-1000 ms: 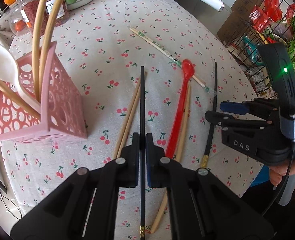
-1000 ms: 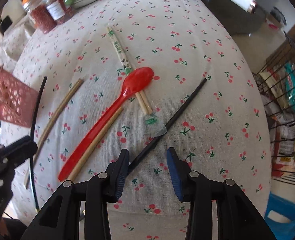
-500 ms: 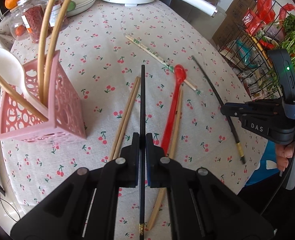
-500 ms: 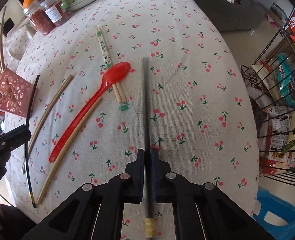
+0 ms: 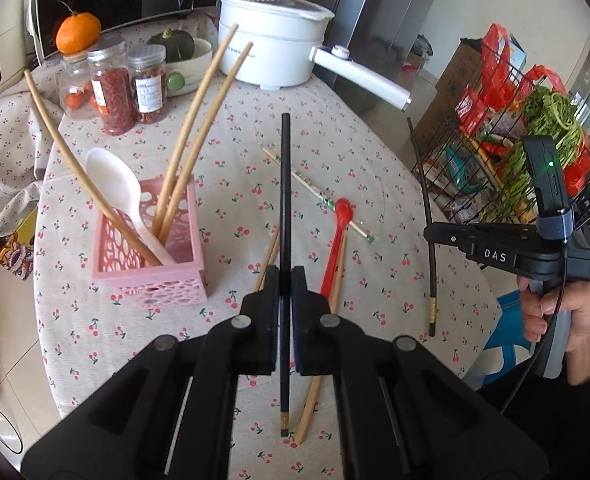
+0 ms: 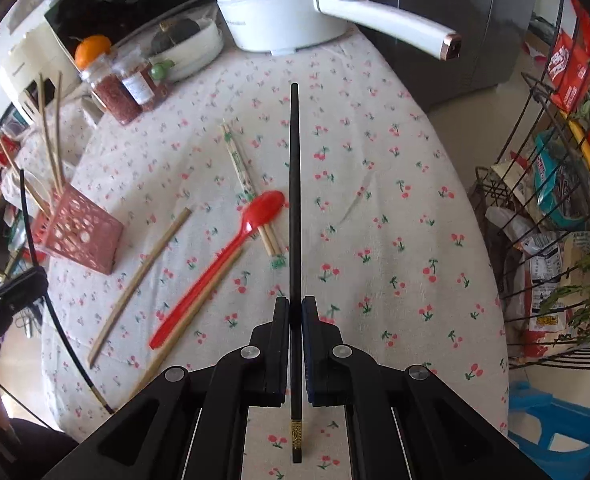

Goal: Organize utensils
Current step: 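Lower both black chopsticks into the pink holder and open both tools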

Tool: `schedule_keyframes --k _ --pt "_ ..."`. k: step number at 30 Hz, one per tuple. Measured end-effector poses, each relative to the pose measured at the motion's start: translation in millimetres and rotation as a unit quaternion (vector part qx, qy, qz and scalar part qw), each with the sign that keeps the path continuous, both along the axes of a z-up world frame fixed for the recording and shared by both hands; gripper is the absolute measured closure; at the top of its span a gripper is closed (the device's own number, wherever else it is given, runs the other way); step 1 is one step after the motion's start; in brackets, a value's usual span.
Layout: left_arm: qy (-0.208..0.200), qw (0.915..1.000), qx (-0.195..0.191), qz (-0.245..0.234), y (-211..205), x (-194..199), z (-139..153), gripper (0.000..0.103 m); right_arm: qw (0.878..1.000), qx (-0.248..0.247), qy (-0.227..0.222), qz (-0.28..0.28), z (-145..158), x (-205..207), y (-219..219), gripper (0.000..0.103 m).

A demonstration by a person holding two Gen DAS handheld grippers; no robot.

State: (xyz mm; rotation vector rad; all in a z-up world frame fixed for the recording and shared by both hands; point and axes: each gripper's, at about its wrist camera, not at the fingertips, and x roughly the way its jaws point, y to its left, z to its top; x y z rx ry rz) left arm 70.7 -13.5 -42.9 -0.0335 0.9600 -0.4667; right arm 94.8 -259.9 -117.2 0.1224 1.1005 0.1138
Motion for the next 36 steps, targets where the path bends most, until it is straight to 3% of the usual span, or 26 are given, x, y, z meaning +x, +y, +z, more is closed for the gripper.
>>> schedule_keyframes --k 7,13,17,25,36 --pt "-0.116 0.9914 -0.046 0.04 24.4 -20.2 52.8 0.097 0.987 0.045 -0.15 0.017 67.2 -23.4 24.0 0.097" --pt "-0.181 0.9768 -0.092 0.068 46.9 -32.1 82.4 0.097 0.97 0.072 -0.232 0.022 101.1 -33.4 42.0 0.097" --pt "-0.212 0.9681 -0.101 0.088 59.5 -33.8 93.9 0.097 0.961 0.093 -0.259 0.028 116.5 -33.7 51.0 0.097" --pt "-0.226 0.9626 -0.08 0.126 80.7 -28.9 97.5 0.097 0.957 0.112 -0.265 0.048 122.1 -27.5 76.9 0.097" --pt "-0.167 0.9718 -0.052 0.158 105.4 -11.5 77.5 0.097 0.951 0.133 -0.27 0.066 122.6 -19.9 103.1 0.097"
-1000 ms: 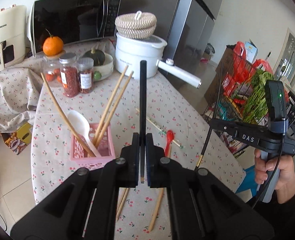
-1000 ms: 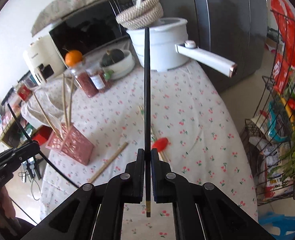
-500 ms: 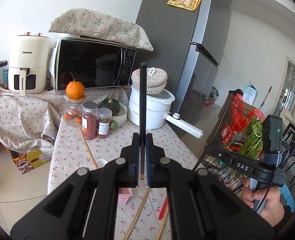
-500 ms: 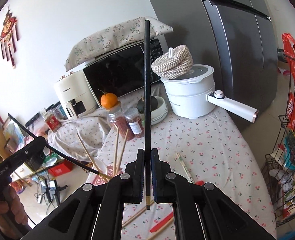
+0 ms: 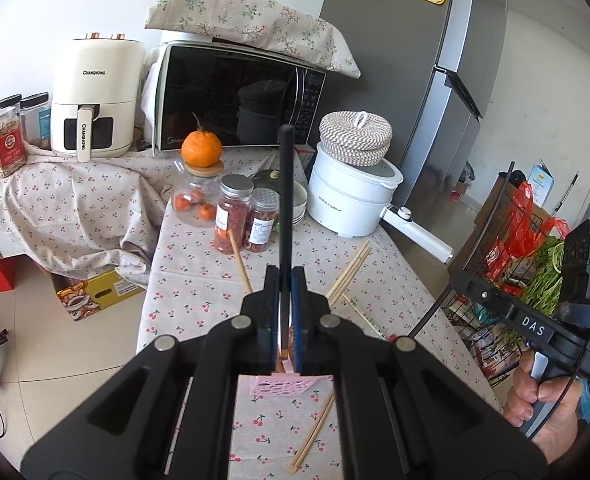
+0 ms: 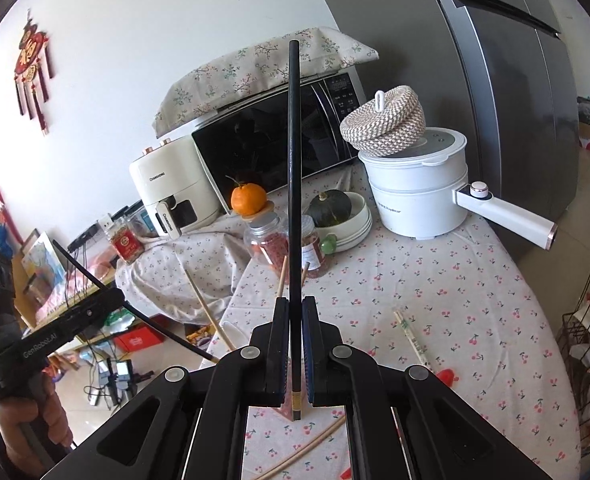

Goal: Organize utensils
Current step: 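Lower both black chopsticks into the pink holder and open both tools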

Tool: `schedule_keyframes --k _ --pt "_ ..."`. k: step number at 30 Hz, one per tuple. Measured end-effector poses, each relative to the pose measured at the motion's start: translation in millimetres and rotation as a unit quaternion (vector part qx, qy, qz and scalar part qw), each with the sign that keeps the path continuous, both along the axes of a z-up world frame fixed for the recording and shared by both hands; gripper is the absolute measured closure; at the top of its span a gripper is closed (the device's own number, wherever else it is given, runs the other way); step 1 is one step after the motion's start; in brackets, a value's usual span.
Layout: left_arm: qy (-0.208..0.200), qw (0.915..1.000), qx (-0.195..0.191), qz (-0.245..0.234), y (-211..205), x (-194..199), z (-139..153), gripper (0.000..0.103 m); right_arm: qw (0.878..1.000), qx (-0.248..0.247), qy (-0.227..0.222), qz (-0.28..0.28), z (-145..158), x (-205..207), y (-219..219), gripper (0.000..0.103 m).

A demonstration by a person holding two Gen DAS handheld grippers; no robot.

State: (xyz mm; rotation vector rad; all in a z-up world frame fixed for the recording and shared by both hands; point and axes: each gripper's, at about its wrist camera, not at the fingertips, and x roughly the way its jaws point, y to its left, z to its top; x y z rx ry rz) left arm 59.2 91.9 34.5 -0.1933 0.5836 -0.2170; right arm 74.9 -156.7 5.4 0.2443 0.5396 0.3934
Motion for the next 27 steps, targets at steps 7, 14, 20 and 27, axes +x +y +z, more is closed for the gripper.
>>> schedule_keyframes --k 7,14,20,27 --pt "0.04 0.9991 0.011 0.003 -0.3 17.0 -22.8 0.097 1.0 0.016 -0.014 0.016 0.4 6.1 19.5 0.097" --pt "0.086 0.9963 -0.005 -0.001 3.9 32.3 -43.9 0.097 0.999 0.021 -0.008 0.025 -8.0 15.9 39.7 0.097" --pt "0.094 0.9954 -0.013 -0.004 3.5 41.3 -50.8 0.097 1.0 0.013 -0.003 0.024 -14.9 22.7 52.3 0.097" --pt "0.097 0.9953 -0.002 -0.003 1.1 44.2 -55.7 0.085 1.0 0.01 0.004 0.017 -21.8 30.1 57.7 0.097"
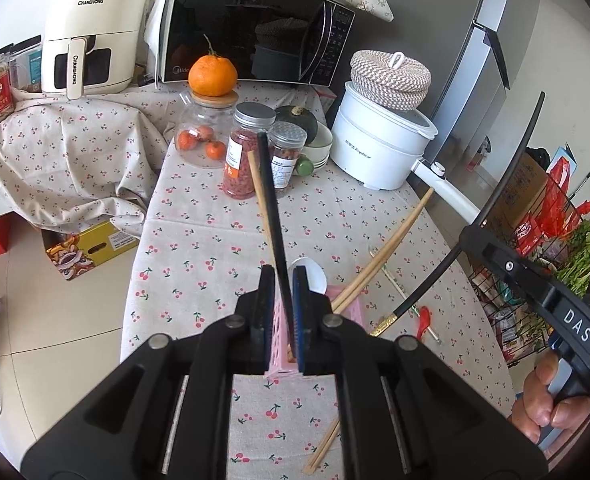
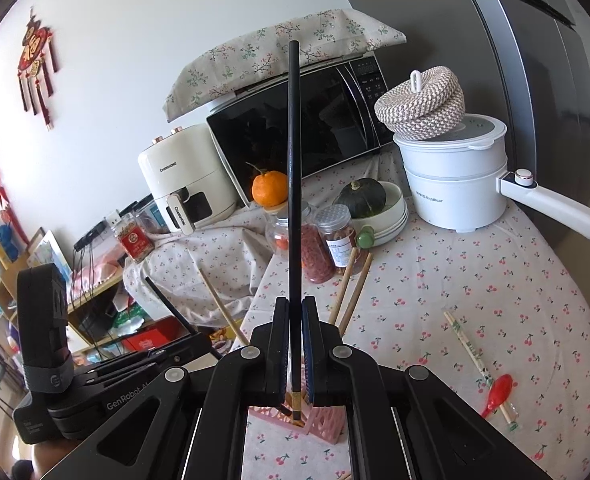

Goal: Organize utensils
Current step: 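Lower both black chopsticks into the pink holder and open both tools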

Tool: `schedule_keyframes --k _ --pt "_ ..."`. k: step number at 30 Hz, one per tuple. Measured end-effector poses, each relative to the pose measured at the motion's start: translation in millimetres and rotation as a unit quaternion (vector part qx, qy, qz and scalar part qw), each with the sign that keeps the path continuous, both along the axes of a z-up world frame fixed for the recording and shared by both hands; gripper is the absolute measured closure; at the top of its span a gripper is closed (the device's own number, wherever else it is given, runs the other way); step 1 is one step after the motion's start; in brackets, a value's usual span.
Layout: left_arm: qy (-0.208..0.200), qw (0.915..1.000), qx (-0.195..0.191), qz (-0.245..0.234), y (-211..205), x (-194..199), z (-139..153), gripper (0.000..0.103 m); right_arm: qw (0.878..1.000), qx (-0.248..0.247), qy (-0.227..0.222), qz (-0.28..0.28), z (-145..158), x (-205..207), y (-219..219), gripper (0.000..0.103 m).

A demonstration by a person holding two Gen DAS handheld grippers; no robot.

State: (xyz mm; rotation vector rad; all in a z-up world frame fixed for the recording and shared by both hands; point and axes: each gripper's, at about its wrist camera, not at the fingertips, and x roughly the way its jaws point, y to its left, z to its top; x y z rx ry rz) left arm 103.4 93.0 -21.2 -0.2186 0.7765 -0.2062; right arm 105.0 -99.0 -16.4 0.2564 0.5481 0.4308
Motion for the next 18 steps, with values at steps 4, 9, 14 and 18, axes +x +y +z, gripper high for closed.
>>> schedule_keyframes --k 4,9,14,18 --pt "-0.002 0.9999 -0.009 0.01 5.5 -3.8 2.6 0.053 1.0 -0.006 0.003 -0.005 -4.3 3.7 2.8 0.097" --pt "-0.001 0.9997 -0.016 0.019 12.9 -8.7 3.5 0.034 1.0 -0.016 0.0 -0.017 -8.7 9.6 5.2 0.097" --pt "0.007 0.9997 -0.006 0.021 16.6 -11.3 -2.4 0.029 0.999 -0.027 -0.008 -0.027 -14.4 14.5 10.4 0.097" --pt "0.016 0.9997 0.003 0.02 19.3 -12.6 -8.6 0.029 0.999 -0.043 -0.009 -0.026 -21.1 19.8 18.8 0.097"
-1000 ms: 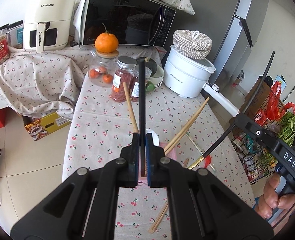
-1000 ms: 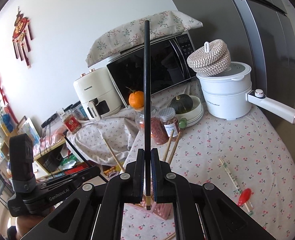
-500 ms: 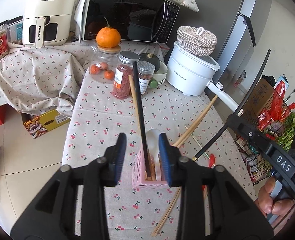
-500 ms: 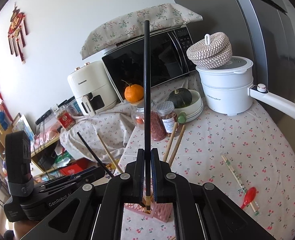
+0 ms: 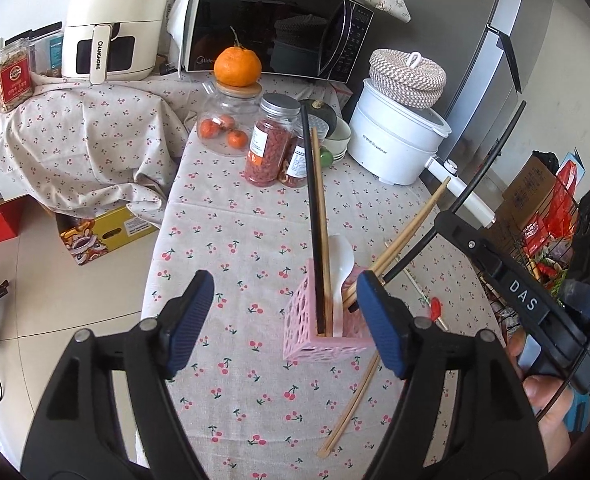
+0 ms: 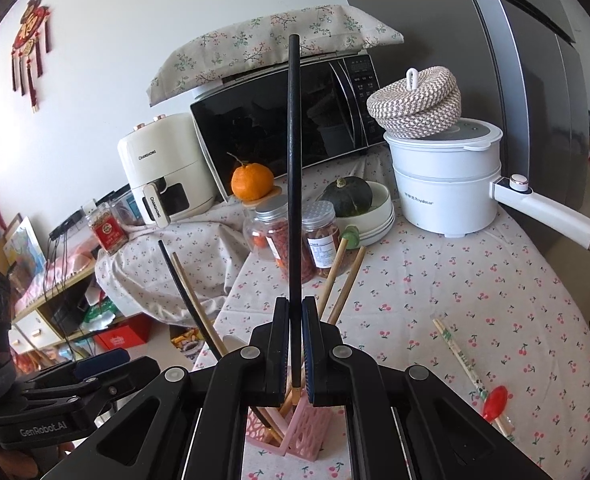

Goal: Organize utensils
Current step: 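Lower both black chopsticks into the pink holder and open both tools, then grasp a wooden chopstick with the left tool while the right tool grasps another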

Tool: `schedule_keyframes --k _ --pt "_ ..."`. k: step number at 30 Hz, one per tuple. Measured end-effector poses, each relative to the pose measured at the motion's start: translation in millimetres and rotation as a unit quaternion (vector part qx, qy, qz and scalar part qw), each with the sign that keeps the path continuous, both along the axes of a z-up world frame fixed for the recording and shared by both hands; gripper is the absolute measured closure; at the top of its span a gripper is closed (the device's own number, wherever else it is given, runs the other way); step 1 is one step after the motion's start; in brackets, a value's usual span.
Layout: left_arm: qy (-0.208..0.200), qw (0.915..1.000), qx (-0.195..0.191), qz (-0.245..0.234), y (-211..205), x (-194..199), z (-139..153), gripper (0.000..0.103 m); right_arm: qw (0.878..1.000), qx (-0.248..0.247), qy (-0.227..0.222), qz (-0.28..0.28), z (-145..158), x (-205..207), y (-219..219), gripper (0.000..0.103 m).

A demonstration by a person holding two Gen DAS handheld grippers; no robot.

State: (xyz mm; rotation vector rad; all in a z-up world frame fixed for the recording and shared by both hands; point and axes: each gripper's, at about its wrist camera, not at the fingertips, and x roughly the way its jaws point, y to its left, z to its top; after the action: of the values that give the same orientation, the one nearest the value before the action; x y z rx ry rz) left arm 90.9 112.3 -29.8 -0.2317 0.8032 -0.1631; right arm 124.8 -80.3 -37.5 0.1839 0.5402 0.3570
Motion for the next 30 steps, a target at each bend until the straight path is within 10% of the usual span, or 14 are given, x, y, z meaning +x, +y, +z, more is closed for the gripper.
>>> schedule_keyframes --k 5,10,15,30 --pt "0.01 0.9999 0.008 -0.007 0.3 -1.6 -5.7 0.025 0.999 0.009 0.034 0.02 -9.5 6.9 3.2 0.092" --pt "0.026 0.9993 0.01 -0.024 -3.7 -3.7 -12.5 0.022 0.999 0.033 0.035 0.021 -1.1 -0.4 -11.9 0.05" --pt "0.043 0.9981 0.013 -0.042 -11.3 -8.7 -19.6 0.021 0.999 0.036 0.034 0.016 8.8 -10.8 -38.4 0.038" --pt "0.109 0.9868 0.056 -0.105 -54.6 -18.1 -52.4 0.019 0.983 -0.059 0.167 -0.055 -39.7 -17.4 -104.7 0.025"
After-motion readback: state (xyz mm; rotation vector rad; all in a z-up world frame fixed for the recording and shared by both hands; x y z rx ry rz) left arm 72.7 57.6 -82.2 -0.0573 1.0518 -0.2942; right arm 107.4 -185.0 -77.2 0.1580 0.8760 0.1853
